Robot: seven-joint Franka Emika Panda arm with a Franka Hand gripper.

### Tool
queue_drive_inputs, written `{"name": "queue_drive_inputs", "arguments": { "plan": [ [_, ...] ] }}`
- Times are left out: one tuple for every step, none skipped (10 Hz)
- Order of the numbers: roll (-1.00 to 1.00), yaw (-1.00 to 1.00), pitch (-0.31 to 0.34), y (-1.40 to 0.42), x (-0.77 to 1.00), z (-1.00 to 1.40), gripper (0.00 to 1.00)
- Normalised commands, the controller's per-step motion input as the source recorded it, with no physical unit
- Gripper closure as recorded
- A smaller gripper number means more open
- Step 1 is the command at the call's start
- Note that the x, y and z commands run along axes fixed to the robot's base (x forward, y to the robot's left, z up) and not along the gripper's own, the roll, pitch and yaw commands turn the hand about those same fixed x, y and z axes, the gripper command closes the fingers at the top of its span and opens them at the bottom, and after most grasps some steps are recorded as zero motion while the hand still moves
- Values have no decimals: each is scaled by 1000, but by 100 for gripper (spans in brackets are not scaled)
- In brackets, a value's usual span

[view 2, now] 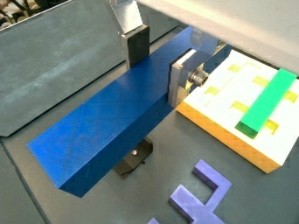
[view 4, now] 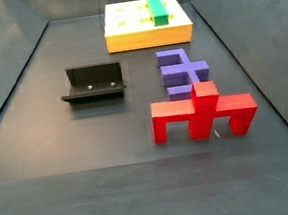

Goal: Pick up the blue object. Move up. Move to above the board. Insert the blue object.
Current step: Move to above the board.

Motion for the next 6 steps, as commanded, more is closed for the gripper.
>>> {"name": "queue_drive_inputs", "arguments": {
  "plan": [
    [-40, -161, 308, -1400, -235, 222, 100],
    [-10, -122, 272, -1400, -235, 218, 100],
    [11, -67, 217, -1400, -234, 221, 100],
    [-20, -32, 141, -1400, -224, 217, 100],
    [-10, -16, 111, -1400, -218, 227, 100],
    [20, 2, 85, -1400, -213, 244, 100]
  ]
}}
